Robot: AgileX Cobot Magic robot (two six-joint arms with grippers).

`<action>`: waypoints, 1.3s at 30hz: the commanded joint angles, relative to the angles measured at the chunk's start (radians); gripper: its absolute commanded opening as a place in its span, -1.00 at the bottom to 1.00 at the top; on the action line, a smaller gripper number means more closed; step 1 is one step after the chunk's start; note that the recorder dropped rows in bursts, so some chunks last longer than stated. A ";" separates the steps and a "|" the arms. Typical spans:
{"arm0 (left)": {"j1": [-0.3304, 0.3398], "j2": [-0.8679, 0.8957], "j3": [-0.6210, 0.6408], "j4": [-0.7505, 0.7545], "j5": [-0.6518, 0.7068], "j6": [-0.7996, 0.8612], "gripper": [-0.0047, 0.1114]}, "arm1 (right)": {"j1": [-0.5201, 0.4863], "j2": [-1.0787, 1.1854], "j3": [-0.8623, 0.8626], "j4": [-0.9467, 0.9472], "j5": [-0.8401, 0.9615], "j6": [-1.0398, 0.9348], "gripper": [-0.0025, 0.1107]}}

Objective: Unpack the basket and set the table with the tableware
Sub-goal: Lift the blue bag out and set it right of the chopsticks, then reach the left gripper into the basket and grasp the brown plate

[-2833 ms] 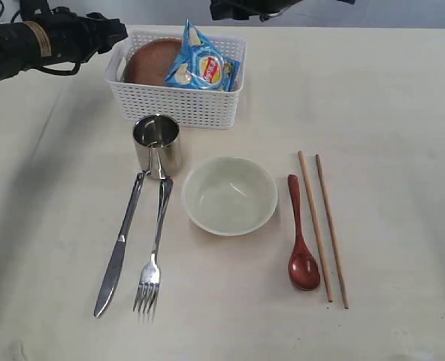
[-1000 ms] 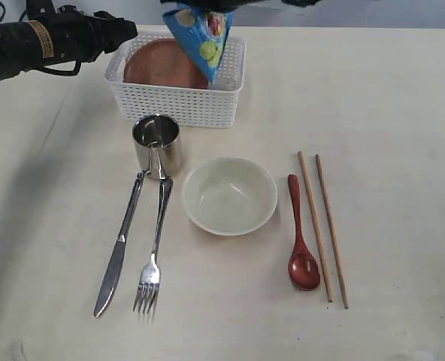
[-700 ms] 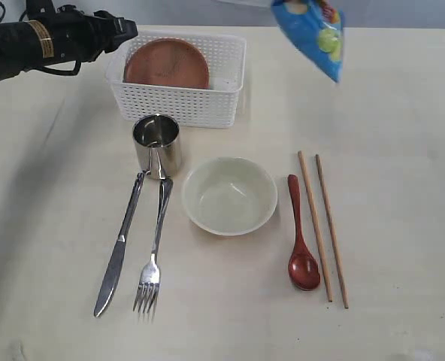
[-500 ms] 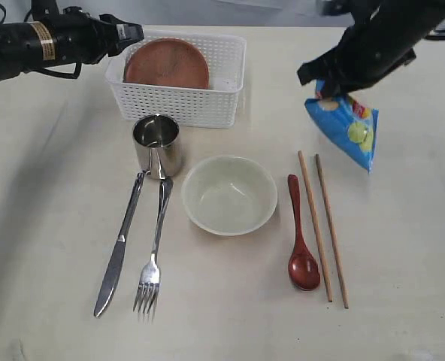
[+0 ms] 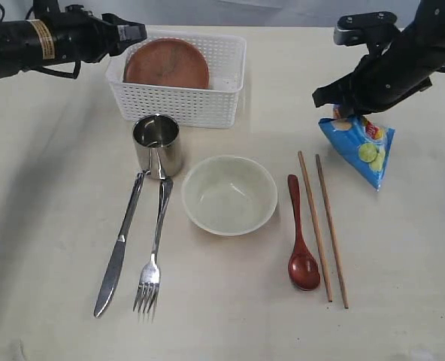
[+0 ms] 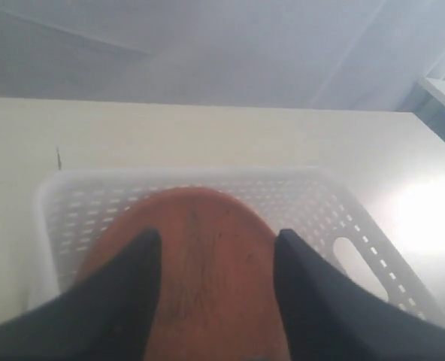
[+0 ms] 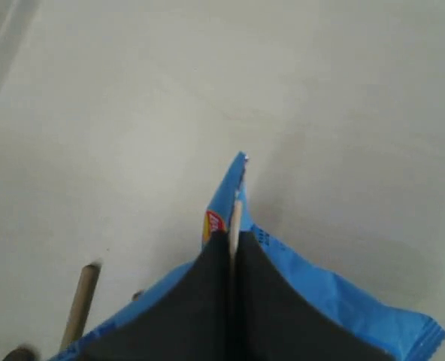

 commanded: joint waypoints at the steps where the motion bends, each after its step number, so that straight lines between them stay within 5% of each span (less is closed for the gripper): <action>1: 0.003 -0.040 -0.002 0.039 0.012 0.009 -0.14 | -0.041 0.021 0.004 -0.015 0.027 0.014 -0.78; 8: -0.011 -0.072 -0.004 0.131 0.094 -0.017 -0.14 | -0.041 0.040 0.004 -0.026 -0.001 0.014 0.24; 11: -0.039 -0.088 -0.023 0.209 0.225 -0.092 -0.14 | -0.041 0.012 0.004 -0.026 0.001 0.014 0.22; 14: -0.097 -0.088 -0.129 0.699 0.294 -0.559 -0.05 | -0.041 -0.043 0.004 -0.026 0.001 0.007 0.13; 15: -0.108 -0.088 -0.154 0.732 0.284 -0.627 0.00 | -0.041 -0.056 0.004 -0.026 0.001 0.003 0.12; 20: -0.107 -0.088 -0.296 0.732 0.251 -0.659 0.09 | -0.041 -0.115 0.004 -0.028 -0.006 -0.050 0.12; 22: -0.107 -0.088 -0.321 0.732 0.292 -0.541 0.09 | -0.041 -0.122 0.004 -0.028 -0.023 -0.077 0.12; 27: -0.107 -0.088 -0.305 0.720 0.979 -0.361 0.09 | -0.041 -0.124 0.004 -0.029 -0.015 -0.079 0.12; 33: -0.109 -0.088 -0.351 0.159 1.277 0.287 0.09 | -0.041 -0.124 0.004 -0.029 -0.035 -0.077 0.12; 39: -0.116 -0.087 -0.530 -0.814 1.439 1.187 0.09 | -0.041 -0.124 0.004 -0.018 -0.029 -0.077 0.12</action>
